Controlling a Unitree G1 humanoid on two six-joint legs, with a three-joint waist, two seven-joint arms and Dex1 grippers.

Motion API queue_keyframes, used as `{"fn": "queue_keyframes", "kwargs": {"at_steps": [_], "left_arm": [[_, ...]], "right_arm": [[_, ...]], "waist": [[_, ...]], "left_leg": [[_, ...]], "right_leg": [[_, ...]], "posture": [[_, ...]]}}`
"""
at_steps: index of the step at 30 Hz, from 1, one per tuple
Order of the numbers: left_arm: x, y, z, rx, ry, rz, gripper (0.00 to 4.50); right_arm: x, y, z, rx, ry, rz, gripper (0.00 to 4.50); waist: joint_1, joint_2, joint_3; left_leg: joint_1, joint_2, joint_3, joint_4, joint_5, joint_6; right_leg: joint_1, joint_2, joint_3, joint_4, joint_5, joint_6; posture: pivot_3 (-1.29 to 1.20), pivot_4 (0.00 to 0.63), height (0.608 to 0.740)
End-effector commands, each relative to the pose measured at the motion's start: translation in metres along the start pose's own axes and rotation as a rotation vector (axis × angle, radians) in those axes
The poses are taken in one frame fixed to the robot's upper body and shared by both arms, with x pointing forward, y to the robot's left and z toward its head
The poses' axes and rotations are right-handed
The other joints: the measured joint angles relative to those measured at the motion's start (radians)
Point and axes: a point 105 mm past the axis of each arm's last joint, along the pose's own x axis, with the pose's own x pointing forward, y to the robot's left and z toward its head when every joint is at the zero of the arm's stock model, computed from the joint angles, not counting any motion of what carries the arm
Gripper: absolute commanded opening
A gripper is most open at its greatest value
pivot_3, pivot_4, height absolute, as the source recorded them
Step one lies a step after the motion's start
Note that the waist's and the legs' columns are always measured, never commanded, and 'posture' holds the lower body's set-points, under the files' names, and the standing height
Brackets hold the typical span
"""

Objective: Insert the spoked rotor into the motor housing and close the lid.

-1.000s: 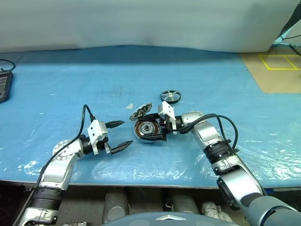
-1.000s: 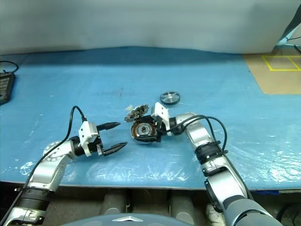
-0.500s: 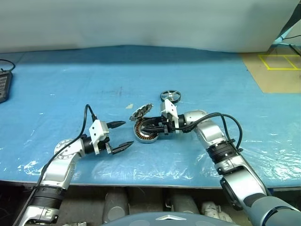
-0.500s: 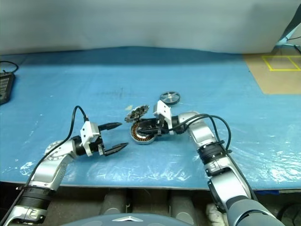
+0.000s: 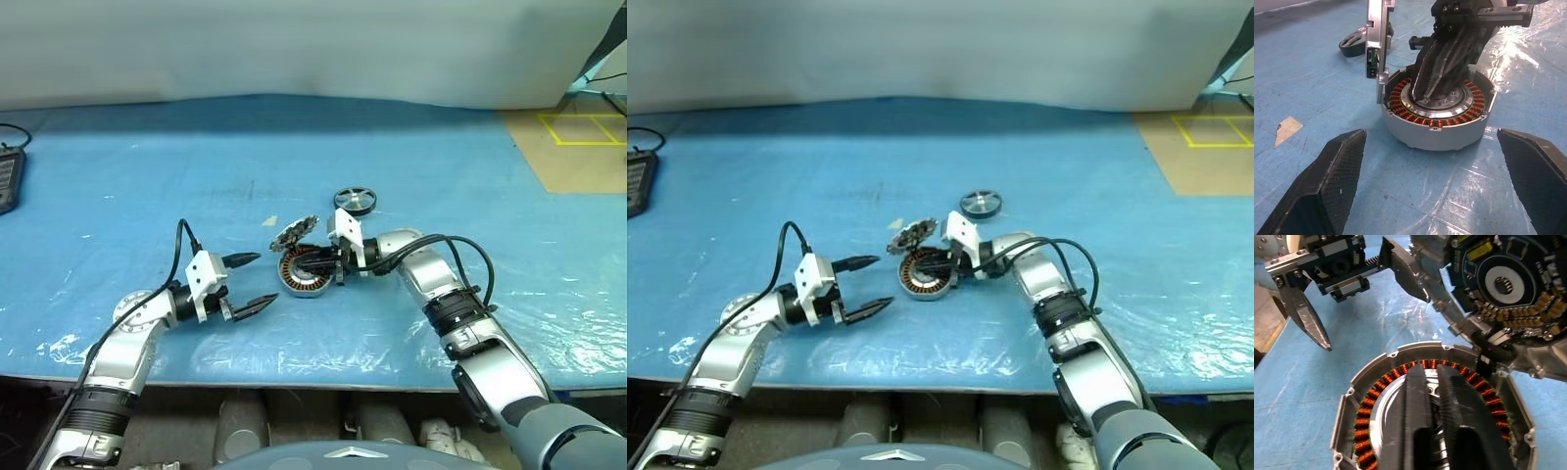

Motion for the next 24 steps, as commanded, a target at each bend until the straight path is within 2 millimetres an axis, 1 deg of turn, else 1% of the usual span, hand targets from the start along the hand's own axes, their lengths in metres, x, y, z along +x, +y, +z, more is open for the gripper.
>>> {"fn": "queue_keyframes", "kwargs": {"at_steps": [1, 5, 10, 14, 19, 22, 24], "left_arm": [[-0.001, 0.0, 0.006, 0.03, -0.019, 0.004, 4.5], [0.0, 0.0, 0.005, 0.035, -0.02, 0.012, 4.5], [0.0, 0.0, 0.005, 0.036, -0.022, 0.016, 4.5], [0.0, 0.0, 0.005, 0.036, -0.022, 0.015, 4.5], [0.001, 0.001, 0.005, 0.035, -0.021, 0.013, 4.5], [0.001, 0.001, 0.005, 0.035, -0.021, 0.014, 4.5], [0.001, 0.001, 0.005, 0.035, -0.02, 0.016, 4.5]], "right_arm": [[0.001, -0.003, 0.004, -0.03, 0.009, -0.004, 0.02], [0.002, 0.0, 0.001, -0.029, 0.019, 0.004, 0.02], [0.004, 0.012, -0.007, -0.059, 0.064, 0.048, 0.02], [0.003, 0.01, -0.009, -0.089, 0.085, 0.028, 0.02], [0.001, 0.007, 0.008, -0.062, -0.004, 0.017, 0.02], [-0.003, 0.006, 0.02, -0.041, -0.058, 0.021, 0.02], [-0.006, 0.005, 0.025, -0.036, -0.072, 0.025, 0.02]], "waist": [[0.0, 0.0, 0.0], [0.0, 0.0, 0.0], [0.0, 0.0, 0.0], [-0.001, -0.001, 0.0], [-0.001, -0.001, 0.0], [-0.001, -0.001, 0.0], [0.0, -0.001, 0.0]], "left_leg": [[0.0, 0.0, 0.0, 0.0, 0.0, 0.0], [0.0, 0.0, 0.0, 0.0, 0.0, 0.0], [0.0, 0.0, 0.0, 0.0, 0.0, 0.0], [0.001, 0.0, 0.0, 0.0, -0.001, -0.001], [0.003, 0.0, 0.0, 0.0, -0.002, -0.003], [0.003, 0.0, 0.0, 0.0, -0.002, -0.003], [0.002, 0.0, 0.0, 0.0, -0.002, -0.002]], "right_leg": [[0.0, 0.0, 0.0, 0.0, 0.0, 0.0], [0.0, 0.0, 0.0, 0.0, 0.0, 0.0], [0.001, 0.0, 0.0, 0.0, 0.0, 0.0], [0.001, 0.0, 0.0, 0.0, 0.0, 0.0], [0.002, 0.0, 0.001, 0.0, 0.0, 0.0], [0.002, 0.0, 0.0, 0.0, 0.0, 0.0], [0.002, 0.0, 0.0, 0.0, 0.0, 0.0]], "posture": [[0.0, 0.15, 0.74], [0.0, 0.15, 0.74], [0.0, 0.15, 0.74], [0.0, 0.15, 0.74], [0.0, 0.15, 0.74], [0.0, 0.15, 0.74], [0.0, 0.15, 0.74]]}}
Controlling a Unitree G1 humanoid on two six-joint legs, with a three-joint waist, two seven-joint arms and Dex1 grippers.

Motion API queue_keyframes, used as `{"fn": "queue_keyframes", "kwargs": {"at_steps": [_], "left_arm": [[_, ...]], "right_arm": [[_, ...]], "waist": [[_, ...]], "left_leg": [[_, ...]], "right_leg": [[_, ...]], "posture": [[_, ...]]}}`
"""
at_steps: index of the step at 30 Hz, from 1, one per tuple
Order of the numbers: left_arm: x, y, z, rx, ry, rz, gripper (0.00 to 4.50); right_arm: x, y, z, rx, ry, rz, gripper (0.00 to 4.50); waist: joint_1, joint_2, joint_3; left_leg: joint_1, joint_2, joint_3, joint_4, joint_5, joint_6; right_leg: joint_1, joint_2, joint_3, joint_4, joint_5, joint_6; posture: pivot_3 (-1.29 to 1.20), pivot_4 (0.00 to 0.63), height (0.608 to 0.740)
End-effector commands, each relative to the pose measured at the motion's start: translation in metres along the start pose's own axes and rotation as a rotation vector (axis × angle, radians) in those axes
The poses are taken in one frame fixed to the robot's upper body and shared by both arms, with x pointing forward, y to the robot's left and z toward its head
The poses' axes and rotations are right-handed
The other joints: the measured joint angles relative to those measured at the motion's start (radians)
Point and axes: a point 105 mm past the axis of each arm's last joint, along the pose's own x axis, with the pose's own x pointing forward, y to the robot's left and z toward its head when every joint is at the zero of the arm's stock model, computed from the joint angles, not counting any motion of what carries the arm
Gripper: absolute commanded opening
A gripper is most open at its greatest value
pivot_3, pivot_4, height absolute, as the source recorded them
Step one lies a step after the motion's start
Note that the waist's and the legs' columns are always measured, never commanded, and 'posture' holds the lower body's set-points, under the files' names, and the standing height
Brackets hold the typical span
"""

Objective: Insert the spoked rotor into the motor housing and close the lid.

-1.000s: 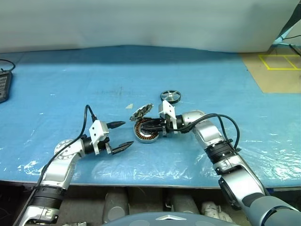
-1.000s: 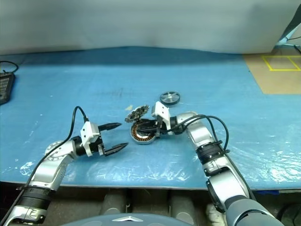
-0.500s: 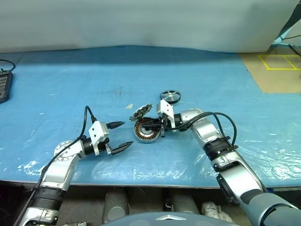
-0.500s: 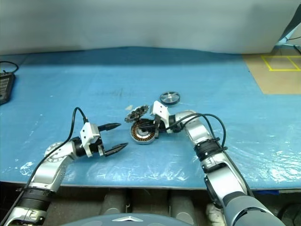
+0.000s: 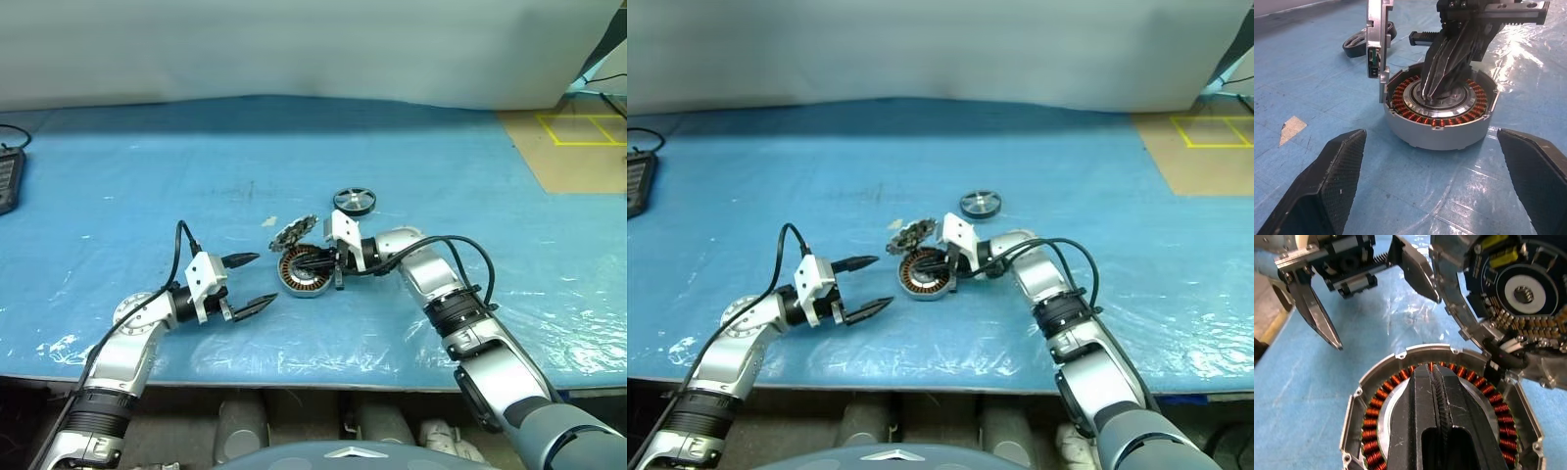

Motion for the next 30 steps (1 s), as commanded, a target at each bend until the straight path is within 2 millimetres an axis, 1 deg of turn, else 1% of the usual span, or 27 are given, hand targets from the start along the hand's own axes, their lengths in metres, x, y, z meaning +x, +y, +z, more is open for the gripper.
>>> {"fn": "queue_keyframes", "kwargs": {"at_steps": [1, 7, 11, 16, 18, 22, 24, 26, 30], "left_arm": [[0.001, 0.001, 0.006, 0.029, -0.02, 0.0, 4.5], [0.001, 0.001, 0.006, 0.027, -0.02, 0.002, 4.5], [0.001, 0.001, 0.005, 0.029, -0.018, 0.002, 4.5], [0.001, 0.001, 0.005, 0.031, -0.017, 0.005, 4.5], [0.001, 0.002, 0.005, 0.031, -0.017, 0.007, 4.5], [0.0, 0.002, 0.005, 0.031, -0.016, 0.008, 4.5], [0.0, 0.002, 0.005, 0.031, -0.016, 0.008, 4.5], [0.0, 0.002, 0.005, 0.03, -0.016, 0.007, 4.5], [0.0, 0.001, 0.003, 0.027, -0.016, 0.008, 4.5]], "right_arm": [[-0.008, -0.002, 0.021, -0.018, -0.077, 0.0, 0.02], [-0.011, 0.0, 0.02, -0.013, -0.067, 0.009, 0.02], [-0.01, 0.0, 0.009, -0.008, -0.027, 0.006, 0.02], [-0.004, 0.005, -0.011, -0.027, 0.065, 0.025, 0.02], [-0.004, 0.006, -0.016, -0.03, 0.087, 0.032, 0.02], [-0.009, 0.001, -0.022, -0.074, 0.143, 0.008, 0.02], [-0.01, -0.001, -0.022, -0.091, 0.154, 0.002, 0.02], [-0.01, -0.002, -0.018, -0.1, 0.139, 0.002, 0.02], [-0.012, 0.003, 0.011, -0.052, -0.002, 0.038, 0.02]], "waist": [[0.001, 0.0, 0.0], [0.001, 0.0, 0.0], [0.001, 0.0, 0.0], [0.001, 0.0, 0.0], [0.001, 0.0, 0.0], [0.001, 0.0, 0.0], [0.001, 0.0, 0.0], [0.001, 0.0, 0.0], [0.001, 0.0, 0.0]], "left_leg": [[0.0, 0.0, 0.0, 0.0, 0.0, 0.0], [0.0, 0.0, 0.0, 0.0, 0.0, 0.0], [0.0, 0.0, 0.0, 0.0, 0.0, 0.0], [0.0, 0.0, 0.0, 0.0, 0.0, 0.0], [0.0, 0.0, 0.0, 0.0, 0.0, 0.0], [0.001, 0.0, 0.0, 0.0, 0.0, 0.0], [0.001, 0.0, 0.0, 0.0, 0.0, 0.0], [0.002, 0.0, 0.0, 0.0, 0.0, 0.0], [0.003, 0.0, 0.0, 0.0, 0.0, 0.0]], "right_leg": [[0.0, 0.0, 0.0, 0.0, 0.0, 0.0], [0.0, 0.0, 0.0, 0.0, 0.0, 0.0], [0.0, 0.0, 0.0, 0.0, 0.0, 0.0], [0.0, 0.0, 0.0, 0.0, 0.0, 0.0], [0.0, 0.0, 0.0, 0.0, 0.0, 0.0], [0.0, 0.0, 0.0, 0.0, 0.0, 0.0], [0.001, 0.0, 0.0, 0.0, 0.0, 0.0], [0.002, 0.0, 0.0, 0.0, 0.0, 0.0], [0.003, 0.0, 0.0, 0.0, 0.0, 0.0]], "posture": [[0.0, 0.15, 0.74], [0.0, 0.15, 0.74], [0.0, 0.15, 0.74], [0.0, 0.15, 0.74], [0.0, 0.15, 0.74], [0.0, 0.15, 0.74], [0.0, 0.15, 0.74], [0.0, 0.15, 0.74], [0.0, 0.15, 0.74]]}}
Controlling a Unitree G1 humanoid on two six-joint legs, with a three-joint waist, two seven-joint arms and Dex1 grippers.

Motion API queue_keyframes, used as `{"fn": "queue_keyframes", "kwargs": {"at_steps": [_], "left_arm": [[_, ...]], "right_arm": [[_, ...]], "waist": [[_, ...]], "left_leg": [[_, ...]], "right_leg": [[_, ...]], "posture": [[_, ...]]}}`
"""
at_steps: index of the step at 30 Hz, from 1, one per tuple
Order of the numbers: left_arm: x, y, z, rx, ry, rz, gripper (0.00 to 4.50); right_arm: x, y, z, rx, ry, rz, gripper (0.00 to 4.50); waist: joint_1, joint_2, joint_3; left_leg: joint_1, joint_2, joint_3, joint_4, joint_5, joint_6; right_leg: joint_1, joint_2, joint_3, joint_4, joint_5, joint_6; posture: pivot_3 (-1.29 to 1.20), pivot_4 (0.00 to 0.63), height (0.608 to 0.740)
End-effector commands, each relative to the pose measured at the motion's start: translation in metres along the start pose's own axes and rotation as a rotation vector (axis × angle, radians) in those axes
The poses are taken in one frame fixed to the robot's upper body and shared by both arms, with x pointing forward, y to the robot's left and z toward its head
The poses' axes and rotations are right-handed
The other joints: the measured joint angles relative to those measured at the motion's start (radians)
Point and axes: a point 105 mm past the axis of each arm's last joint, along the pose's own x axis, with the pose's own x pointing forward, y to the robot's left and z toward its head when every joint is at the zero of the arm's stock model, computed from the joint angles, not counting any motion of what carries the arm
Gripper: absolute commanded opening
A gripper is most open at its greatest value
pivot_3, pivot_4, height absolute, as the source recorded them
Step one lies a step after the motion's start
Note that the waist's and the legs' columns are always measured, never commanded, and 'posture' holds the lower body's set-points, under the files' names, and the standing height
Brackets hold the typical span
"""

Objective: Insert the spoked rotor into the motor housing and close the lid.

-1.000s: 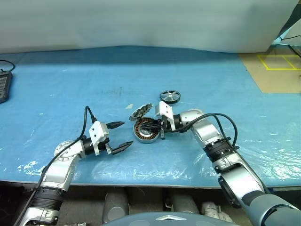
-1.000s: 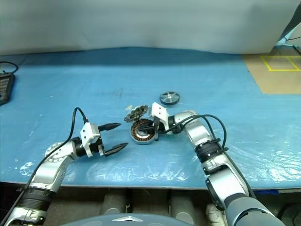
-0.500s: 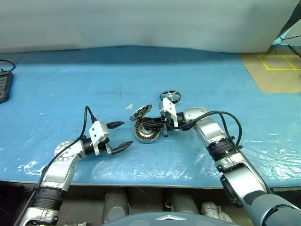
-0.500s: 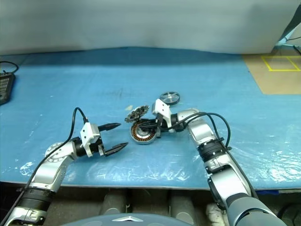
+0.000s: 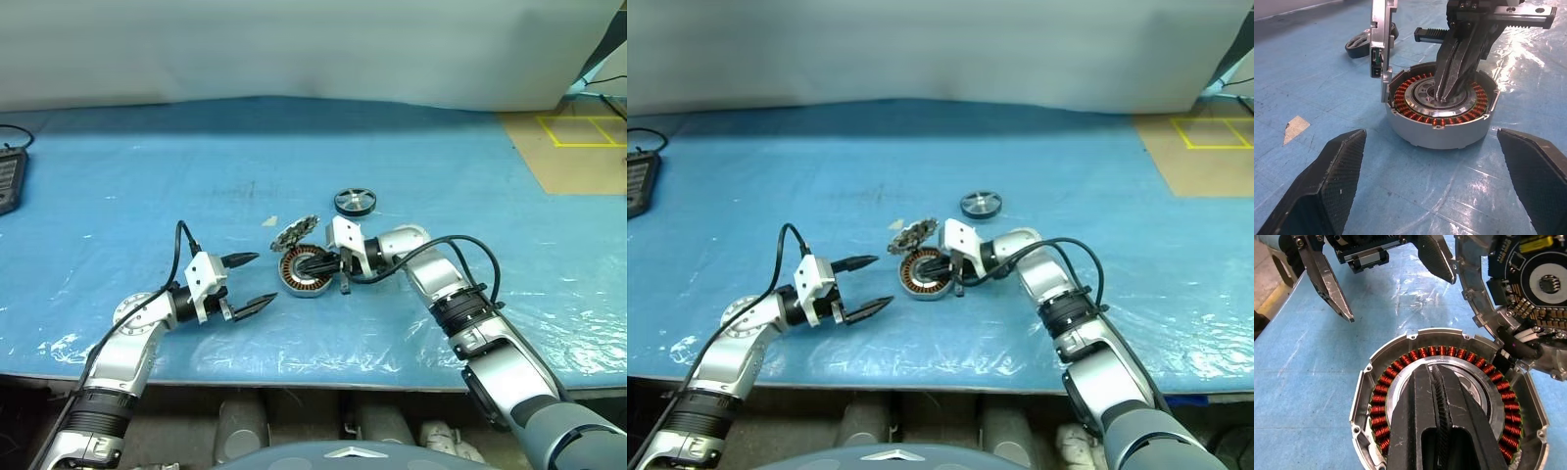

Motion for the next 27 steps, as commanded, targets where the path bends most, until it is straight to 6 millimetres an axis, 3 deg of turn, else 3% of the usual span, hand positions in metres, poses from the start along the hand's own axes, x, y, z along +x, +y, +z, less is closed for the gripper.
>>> {"fn": "queue_keyframes", "kwargs": {"at_steps": [1, 8, 27], "left_arm": [[0.001, 0.001, 0.004, 0.023, -0.016, 0.001, 4.5], [0.001, -0.001, 0.003, 0.018, -0.016, -0.002, 4.5], [0.0, -0.001, 0.002, 0.014, -0.013, 0.009, 4.5]], "right_arm": [[-0.009, 0.0, 0.023, 0.018, -0.101, 0.015, 0.02], [-0.016, 0.001, 0.033, 0.042, -0.136, 0.015, 0.02], [-0.005, 0.0, -0.009, 0.032, 0.016, -0.007, 0.02]], "waist": [[0.001, 0.0, 0.0], [0.001, 0.0, 0.0], [0.0, 0.0, 0.0]], "left_leg": [[0.0, 0.0, 0.0, 0.0, 0.0, 0.0], [-0.002, 0.0, 0.0, 0.0, 0.0, 0.0], [-0.002, 0.0, 0.0, 0.0, 0.0, 0.0]], "right_leg": [[0.0, 0.0, 0.0, 0.0, 0.0, 0.0], [-0.002, 0.0, 0.0, -0.001, 0.0, 0.0], [-0.002, 0.0, 0.0, -0.001, 0.0, 0.0]], "posture": [[0.0, 0.15, 0.74], [0.0, 0.15, 0.74], [0.0, 0.15, 0.74]]}}
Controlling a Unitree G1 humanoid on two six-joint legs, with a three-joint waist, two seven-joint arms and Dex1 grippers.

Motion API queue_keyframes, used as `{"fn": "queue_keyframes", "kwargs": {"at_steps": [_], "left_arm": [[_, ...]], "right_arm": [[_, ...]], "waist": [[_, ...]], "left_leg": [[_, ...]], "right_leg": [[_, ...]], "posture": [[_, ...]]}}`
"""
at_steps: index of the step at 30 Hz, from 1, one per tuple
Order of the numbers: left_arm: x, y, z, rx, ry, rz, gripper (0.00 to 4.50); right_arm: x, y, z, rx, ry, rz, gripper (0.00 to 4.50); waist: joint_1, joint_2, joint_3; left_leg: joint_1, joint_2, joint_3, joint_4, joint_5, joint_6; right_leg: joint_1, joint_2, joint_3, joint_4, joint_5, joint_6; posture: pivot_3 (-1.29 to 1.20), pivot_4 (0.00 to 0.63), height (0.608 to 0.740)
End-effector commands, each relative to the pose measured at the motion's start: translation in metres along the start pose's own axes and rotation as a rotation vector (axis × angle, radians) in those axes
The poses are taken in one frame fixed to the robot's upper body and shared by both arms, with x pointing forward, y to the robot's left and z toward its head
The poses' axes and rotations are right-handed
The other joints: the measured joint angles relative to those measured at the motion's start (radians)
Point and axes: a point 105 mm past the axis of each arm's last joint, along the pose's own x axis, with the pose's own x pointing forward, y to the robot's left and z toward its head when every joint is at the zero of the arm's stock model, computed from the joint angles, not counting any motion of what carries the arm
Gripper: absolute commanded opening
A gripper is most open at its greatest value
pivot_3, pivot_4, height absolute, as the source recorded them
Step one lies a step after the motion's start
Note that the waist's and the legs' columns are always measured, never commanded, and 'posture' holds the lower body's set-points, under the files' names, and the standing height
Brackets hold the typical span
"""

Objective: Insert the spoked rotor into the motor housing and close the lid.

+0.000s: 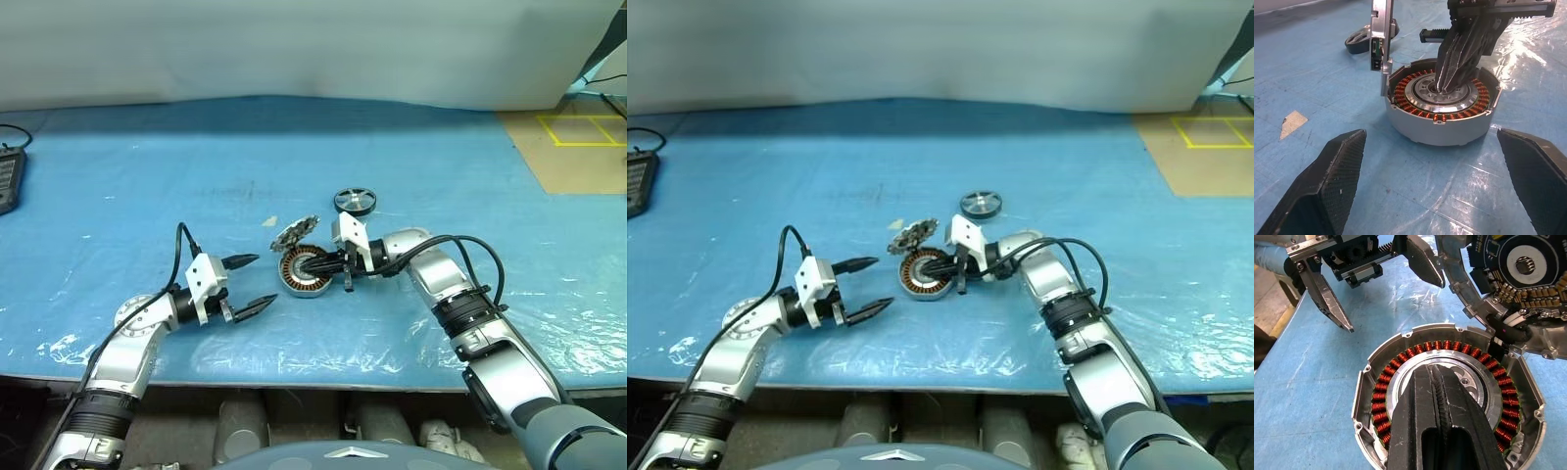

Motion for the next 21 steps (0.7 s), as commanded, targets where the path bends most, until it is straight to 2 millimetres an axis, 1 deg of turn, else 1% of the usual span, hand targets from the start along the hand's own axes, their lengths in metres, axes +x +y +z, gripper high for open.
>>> {"fn": "queue_keyframes", "kwargs": {"at_steps": [1, 4, 7, 13, 17, 21], "left_arm": [[0.0, 0.0, 0.006, 0.031, -0.018, 0.003, 4.5], [0.0, 0.0, 0.006, 0.031, -0.018, 0.004, 4.5], [0.0, 0.0, 0.006, 0.031, -0.018, 0.004, 4.5], [0.0, 0.0, 0.005, 0.03, -0.019, 0.005, 4.5], [0.0, -0.001, 0.005, 0.029, -0.018, 0.006, 4.5], [0.0, -0.001, 0.005, 0.027, -0.017, 0.007, 4.5]], "right_arm": [[-0.001, -0.001, -0.007, -0.042, 0.056, -0.007, 0.02], [-0.002, -0.003, -0.013, -0.108, 0.124, -0.01, 0.02], [-0.003, -0.001, -0.014, -0.145, 0.152, 0.008, 0.02], [-0.003, 0.001, -0.02, -0.206, 0.231, 0.024, 0.02], [-0.002, 0.004, -0.025, -0.251, 0.28, 0.038, 0.02], [-0.005, 0.001, -0.032, -0.292, 0.341, 0.022, 0.02]], "waist": [[0.0, 0.0, 0.0], [0.0, 0.0, 0.0], [0.0, 0.0, 0.0], [0.0, 0.0, 0.0], [-0.001, -0.001, -0.001], [-0.001, -0.003, -0.002]], "left_leg": [[0.0, 0.0, 0.0, 0.0, 0.0, 0.0], [0.0, 0.0, 0.0, 0.0, 0.0, 0.0], [0.002, 0.0, 0.0, 0.0, 0.0, 0.0], [0.011, 0.0, 0.0, -0.001, 0.0, 0.0], [0.013, 0.0, 0.0, -0.001, 0.0, 0.0], [0.013, 0.0, 0.0, -0.001, 0.0, 0.0]], "right_leg": [[0.0, 0.0, 0.0, 0.0, 0.0, 0.0], [0.0, 0.0, 0.0, 0.0, 0.0, 0.0], [0.002, 0.0, 0.0, 0.0, 0.0, 0.0], [0.012, 0.0, 0.0, -0.001, 0.0, 0.0], [0.013, 0.0, 0.001, -0.001, 0.0, 0.0], [0.013, 0.0, 0.001, -0.001, 0.0, 0.001]], "posture": [[0.0, 0.15, 0.74], [0.0, 0.15, 0.74], [0.0, 0.15, 0.74], [0.0, 0.15, 0.74], [0.0, 0.15, 0.74], [0.0, 0.15, 0.74]]}}
